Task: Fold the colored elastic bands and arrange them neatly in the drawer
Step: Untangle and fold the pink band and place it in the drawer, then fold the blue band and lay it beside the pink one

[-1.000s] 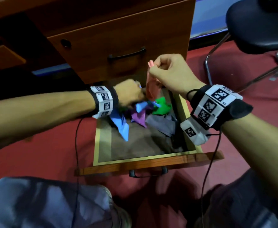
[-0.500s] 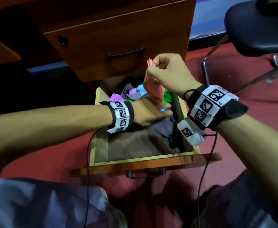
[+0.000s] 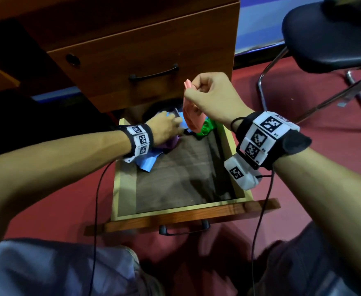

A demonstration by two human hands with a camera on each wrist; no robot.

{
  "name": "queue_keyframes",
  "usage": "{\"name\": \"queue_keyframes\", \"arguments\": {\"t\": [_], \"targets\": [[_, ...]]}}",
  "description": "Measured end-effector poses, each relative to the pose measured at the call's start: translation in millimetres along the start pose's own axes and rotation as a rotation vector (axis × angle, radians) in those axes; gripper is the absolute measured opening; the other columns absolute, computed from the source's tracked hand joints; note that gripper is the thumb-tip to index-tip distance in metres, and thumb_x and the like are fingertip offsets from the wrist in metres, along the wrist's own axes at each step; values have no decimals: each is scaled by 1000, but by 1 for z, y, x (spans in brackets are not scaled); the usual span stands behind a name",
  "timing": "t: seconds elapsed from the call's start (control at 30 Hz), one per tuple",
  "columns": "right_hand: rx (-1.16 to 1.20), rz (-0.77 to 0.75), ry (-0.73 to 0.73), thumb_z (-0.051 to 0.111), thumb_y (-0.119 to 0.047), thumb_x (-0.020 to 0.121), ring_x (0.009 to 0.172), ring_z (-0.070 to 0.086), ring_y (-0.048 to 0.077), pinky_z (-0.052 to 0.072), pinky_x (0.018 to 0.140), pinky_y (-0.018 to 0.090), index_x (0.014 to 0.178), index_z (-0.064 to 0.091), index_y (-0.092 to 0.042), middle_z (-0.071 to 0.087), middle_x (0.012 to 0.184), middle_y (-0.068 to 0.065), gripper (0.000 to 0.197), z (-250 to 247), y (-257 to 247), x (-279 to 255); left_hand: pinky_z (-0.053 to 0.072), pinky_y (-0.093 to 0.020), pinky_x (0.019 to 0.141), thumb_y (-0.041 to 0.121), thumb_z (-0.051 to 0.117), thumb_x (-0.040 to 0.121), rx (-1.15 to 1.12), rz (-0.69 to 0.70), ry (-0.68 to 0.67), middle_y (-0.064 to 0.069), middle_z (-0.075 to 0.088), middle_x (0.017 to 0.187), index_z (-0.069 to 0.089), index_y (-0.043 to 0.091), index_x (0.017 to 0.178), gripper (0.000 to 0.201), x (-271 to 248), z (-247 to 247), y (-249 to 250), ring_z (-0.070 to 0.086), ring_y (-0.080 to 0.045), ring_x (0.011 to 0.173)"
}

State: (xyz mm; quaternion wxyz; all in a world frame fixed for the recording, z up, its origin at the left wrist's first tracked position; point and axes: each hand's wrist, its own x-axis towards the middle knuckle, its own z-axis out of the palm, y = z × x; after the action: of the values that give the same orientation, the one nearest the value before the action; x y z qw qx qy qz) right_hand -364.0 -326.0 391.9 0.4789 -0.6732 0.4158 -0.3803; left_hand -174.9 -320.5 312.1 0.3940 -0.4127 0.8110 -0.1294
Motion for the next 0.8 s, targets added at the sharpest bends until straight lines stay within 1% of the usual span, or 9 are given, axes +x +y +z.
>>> {"name": "queue_keyframes", "arguments": {"t": [0.1,0.2,0.27,0.37,0.43,0.5,0.6,0.7,0.8], "targets": [[-36,10,-37,66,-24,77,67,71,35,59,67,46,75,64,0,72,72,19,24,-1,-1,-1,43,-44,104,49,69,83,-67,16,-147,-9,20,163,15,31,161,97,-10,14,1,31,-31,147],[-65,41,-142,66,-15,84,54,67,19,56,55,32,77,64,-1,70,65,12,16,-4,-2,-4,33,-49,116,45,71,84,-114,29,-248,-13,-11,169,-5,34,162,110,-18,33,10,5,-34,156],[-111,55,-228,65,-16,89,52,63,10,52,52,25,74,62,-6,68,59,1,18,-5,-1,-7,34,-44,115,37,71,85,-412,9,-104,-10,6,167,21,35,161,92,-26,25,6,14,-31,152],[-176,76,-355,62,-23,95,55,63,7,53,55,23,75,62,-8,70,60,-4,25,-4,-1,-9,28,-19,104,22,79,82,-951,-61,150,-6,42,144,59,16,140,62,-37,6,-11,39,-23,132],[-188,84,-431,62,-26,96,61,65,11,54,59,25,78,64,-8,74,72,4,26,-2,-2,-9,33,-20,97,24,86,78,-1116,-176,201,-1,54,132,62,14,132,60,-52,-1,-21,50,-22,130],[-169,83,-521,61,-22,97,67,66,16,54,64,30,78,66,-8,76,81,12,25,-1,-6,-10,36,-17,93,26,92,73,-1205,-239,204,8,53,127,56,17,135,72,-70,-4,-22,52,-14,126],[-124,86,-630,58,-19,99,69,64,18,54,65,29,85,66,2,70,79,14,27,3,-12,-14,32,-17,114,28,96,68,-1503,-144,251,16,43,151,40,27,152,101,-95,-11,-13,38,-1,139],[-35,124,-767,54,-12,94,67,52,28,48,61,28,92,55,16,49,76,23,29,7,-19,-16,26,-38,125,33,91,74,-1670,-49,213,15,50,152,51,27,147,83,-114,-6,6,37,-6,146],[-23,151,-827,53,-14,86,65,46,28,44,58,27,86,52,15,38,74,23,29,11,-22,-12,41,-33,116,3,77,88,-1863,-7,119,0,60,144,55,8,141,58,-132,-2,24,54,-12,135]]}}
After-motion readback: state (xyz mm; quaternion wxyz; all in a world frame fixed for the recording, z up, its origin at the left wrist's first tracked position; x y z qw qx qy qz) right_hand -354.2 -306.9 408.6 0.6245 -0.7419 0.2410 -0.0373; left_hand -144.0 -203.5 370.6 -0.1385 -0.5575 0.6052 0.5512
